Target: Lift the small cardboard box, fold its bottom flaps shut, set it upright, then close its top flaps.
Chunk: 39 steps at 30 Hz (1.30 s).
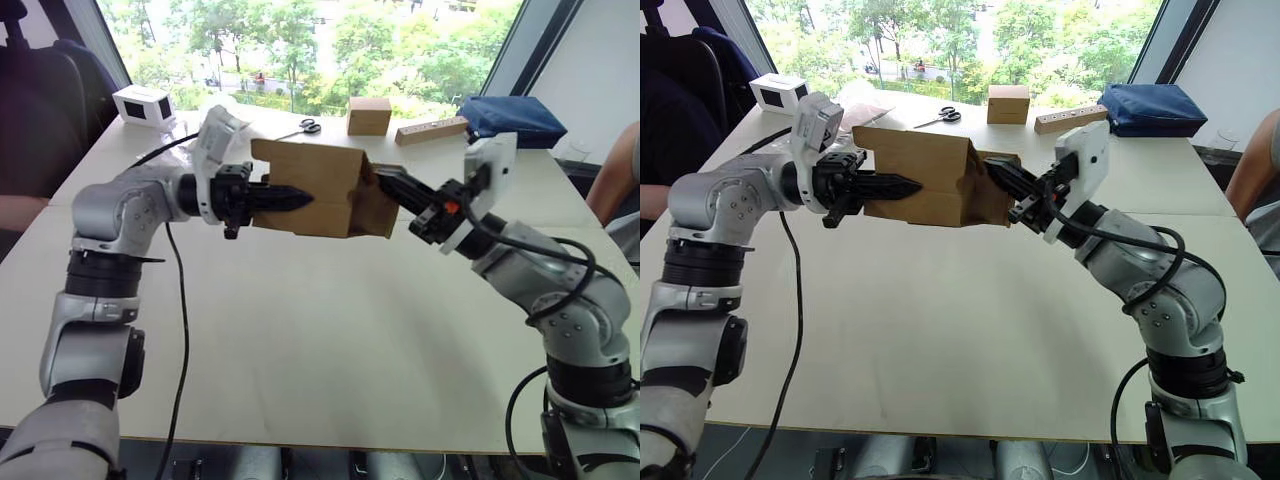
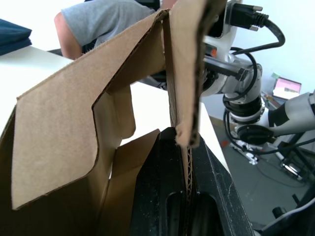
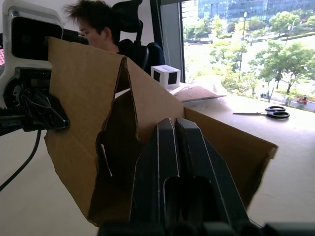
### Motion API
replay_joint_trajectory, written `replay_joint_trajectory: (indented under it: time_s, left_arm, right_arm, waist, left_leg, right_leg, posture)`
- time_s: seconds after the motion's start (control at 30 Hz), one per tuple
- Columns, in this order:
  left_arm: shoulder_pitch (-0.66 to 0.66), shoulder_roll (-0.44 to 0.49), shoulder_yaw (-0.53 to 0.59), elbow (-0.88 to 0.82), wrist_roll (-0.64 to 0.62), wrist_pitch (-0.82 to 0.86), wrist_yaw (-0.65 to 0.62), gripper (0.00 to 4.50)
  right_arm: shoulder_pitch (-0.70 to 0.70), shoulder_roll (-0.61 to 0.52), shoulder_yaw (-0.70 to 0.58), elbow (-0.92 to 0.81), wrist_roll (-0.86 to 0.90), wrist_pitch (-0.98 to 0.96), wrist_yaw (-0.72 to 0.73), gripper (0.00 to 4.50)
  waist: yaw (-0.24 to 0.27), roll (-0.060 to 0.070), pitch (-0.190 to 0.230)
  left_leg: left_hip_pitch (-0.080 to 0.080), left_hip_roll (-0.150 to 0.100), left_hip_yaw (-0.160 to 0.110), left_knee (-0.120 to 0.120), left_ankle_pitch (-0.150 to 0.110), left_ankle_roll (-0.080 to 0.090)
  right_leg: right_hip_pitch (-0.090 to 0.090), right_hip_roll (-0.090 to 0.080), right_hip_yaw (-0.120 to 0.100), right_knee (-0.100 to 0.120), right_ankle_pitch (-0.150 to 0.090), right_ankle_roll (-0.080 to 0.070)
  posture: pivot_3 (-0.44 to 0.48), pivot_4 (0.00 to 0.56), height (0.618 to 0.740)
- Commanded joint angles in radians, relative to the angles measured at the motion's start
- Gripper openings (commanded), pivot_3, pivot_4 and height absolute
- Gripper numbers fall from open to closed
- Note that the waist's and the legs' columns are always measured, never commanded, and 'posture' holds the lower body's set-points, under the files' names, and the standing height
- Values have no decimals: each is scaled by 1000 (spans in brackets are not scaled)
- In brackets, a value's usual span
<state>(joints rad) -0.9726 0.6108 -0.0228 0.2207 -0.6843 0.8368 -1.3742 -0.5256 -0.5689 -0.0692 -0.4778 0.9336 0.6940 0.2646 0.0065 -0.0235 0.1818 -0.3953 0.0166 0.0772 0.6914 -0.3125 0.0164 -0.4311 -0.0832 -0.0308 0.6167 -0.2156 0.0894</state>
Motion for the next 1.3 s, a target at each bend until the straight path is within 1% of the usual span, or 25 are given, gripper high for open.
replay_joint_trajectory:
  time_s: [0.03,0.5,0.87,0.93,1.13,1.3]
  left_arm:
    - [-26,-3,6,-40,-12,-3,-10,0]
    - [1,-17,0,-83,-37,53,-18,0]
    - [1,-18,4,-62,-21,46,-6,0]
    - [-2,-23,4,-45,-9,33,4,0]
    - [-9,-22,7,-7,13,8,13,0]
    - [-7,-25,8,2,20,1,11,0]
  right_arm:
    - [-31,26,1,-39,-5,1,12,53]
    - [-52,122,34,-43,-19,15,38,53]
    - [-38,118,32,-60,-25,17,65,53]
    - [-30,100,30,-72,-32,22,73,53]
    - [12,1,-44,-133,-11,54,83,53]
    - [70,-66,-123,-194,61,103,75,53]
  waist:
    - [-1,0,0]
    - [-3,0,0]
    - [-3,0,0]
    - [-3,0,0]
    - [0,0,0]
    - [1,0,0]
  left_leg:
    - [0,0,0,0,0,0]
    - [0,0,0,0,0,0]
    - [0,0,0,0,0,0]
    - [0,0,0,0,0,0]
    - [0,0,0,0,0,0]
    - [0,0,0,0,0,0]
  right_leg:
    - [0,0,0,0,0,0]
    - [0,0,0,0,0,0]
    - [0,0,0,0,0,0]
    - [0,0,0,0,0,0]
    - [0,0,0,0,0,0]
    - [0,0,0,0,0,0]
  posture:
    - [0,150,740]
    - [0,150,740]
    - [0,150,740]
    - [0,150,740]
    - [0,150,740]
    - [0,150,740]
